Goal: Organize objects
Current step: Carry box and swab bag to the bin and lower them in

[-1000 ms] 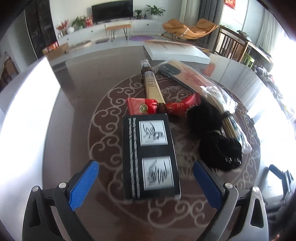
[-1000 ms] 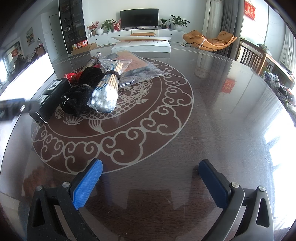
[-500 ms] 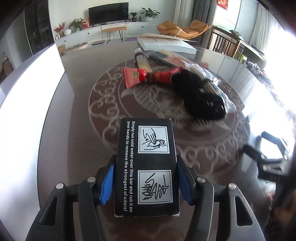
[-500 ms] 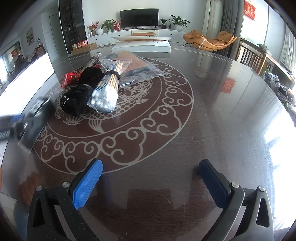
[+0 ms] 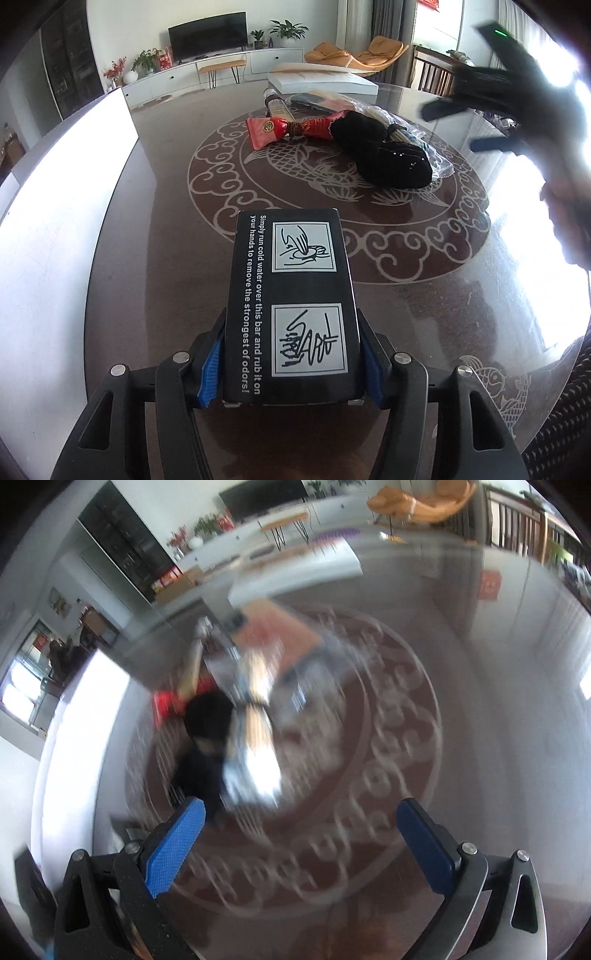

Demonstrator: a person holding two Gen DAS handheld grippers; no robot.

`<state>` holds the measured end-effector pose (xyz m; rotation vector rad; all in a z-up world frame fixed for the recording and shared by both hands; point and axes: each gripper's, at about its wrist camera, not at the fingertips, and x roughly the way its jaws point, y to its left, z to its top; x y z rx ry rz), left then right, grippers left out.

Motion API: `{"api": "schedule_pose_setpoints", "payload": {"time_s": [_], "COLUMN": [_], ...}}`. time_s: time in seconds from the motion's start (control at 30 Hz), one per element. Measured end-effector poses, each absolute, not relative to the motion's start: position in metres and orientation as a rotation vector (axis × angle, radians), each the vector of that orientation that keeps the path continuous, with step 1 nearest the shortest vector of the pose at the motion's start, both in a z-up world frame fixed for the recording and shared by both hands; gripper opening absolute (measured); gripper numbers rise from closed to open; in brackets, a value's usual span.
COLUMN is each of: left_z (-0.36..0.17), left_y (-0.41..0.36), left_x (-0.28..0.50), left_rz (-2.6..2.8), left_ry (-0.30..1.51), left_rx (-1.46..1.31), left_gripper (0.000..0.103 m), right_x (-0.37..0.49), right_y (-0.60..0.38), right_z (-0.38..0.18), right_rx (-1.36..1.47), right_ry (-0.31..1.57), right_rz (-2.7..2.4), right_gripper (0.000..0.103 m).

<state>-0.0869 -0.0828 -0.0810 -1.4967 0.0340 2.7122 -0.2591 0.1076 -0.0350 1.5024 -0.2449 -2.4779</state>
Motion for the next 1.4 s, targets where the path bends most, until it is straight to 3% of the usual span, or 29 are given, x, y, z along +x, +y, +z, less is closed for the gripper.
{"api": "schedule_pose_setpoints", "payload": {"time_s": [0.03, 0.1, 0.13, 0.17, 0.3, 0.43, 0.5, 0.57, 0.73, 0.8, 0.87, 1.13, 1.4], "left_z": [-0.081, -0.080, -0.080, -0.080, -0.079, -0.076, -0.074, -0.073, -0.066, -0.066, -0.065, -0.010, 0.070], "left_y": [-0.083, -0.084, -0.084, -0.085, -0.085, -0.089, -0.093, -0.096, -0.094, -0.093, -0.094, -0.130, -0.269], "left_x": [-0.085, -0.081, -0.078, -0.073, -0.061, -0.054, -0.055, -0.059, -0.073, -0.081, -0.084, -0.046, 0.016], "left_rz": [2.709, 2.698, 2.693, 2.691, 2.675, 2.628, 2.608, 2.592, 2.589, 2.595, 2.608, 2.670, 3.021], "left_ry": [0.034, 0.042, 0.043, 0.043, 0.057, -0.002, -0.054, -0.093, -0.056, -0.030, -0.044, -0.254, -0.406], "left_rx": [-1.499, -1.501, -1.499, -1.495, -1.490, -1.502, -1.515, -1.517, -1.520, -1.521, -1.508, -1.335, -1.230], "left_gripper": [0.059, 0.059, 0.059, 0.059, 0.059, 0.060, 0.061, 0.062, 0.066, 0.064, 0.059, 0.057, 0.057], "right_x": [-0.269, -0.287, -0.291, -0.291, -0.248, -0.187, -0.164, -0.156, -0.170, -0.176, -0.172, -0.143, -0.130], "right_y": [0.098, 0.072, 0.061, 0.054, 0.044, 0.061, 0.071, 0.076, 0.064, 0.055, 0.050, 0.043, -0.084], "right_z": [-0.036, -0.045, -0.051, -0.054, -0.057, -0.058, -0.056, -0.052, -0.054, -0.063, -0.067, -0.002, 0.096], "right_rx": [1.524, 1.581, 1.601, 1.605, 1.581, 1.622, 1.623, 1.615, 1.640, 1.675, 1.698, 1.522, 1.204], "right_ry": [-0.203, -0.082, -0.025, -0.001, 0.126, 0.112, 0.102, 0.121, 0.195, 0.227, 0.294, 0.149, -0.113], "right_rz": [-2.488, -2.446, -2.427, -2.415, -2.391, -2.316, -2.317, -2.350, -2.327, -2.276, -2.273, -2.309, -2.042], "right_gripper": [0.102, 0.080, 0.044, 0.030, 0.030, 0.031, 0.041, 0.082, 0.085, 0.081, 0.033, 0.029, 0.029]}}
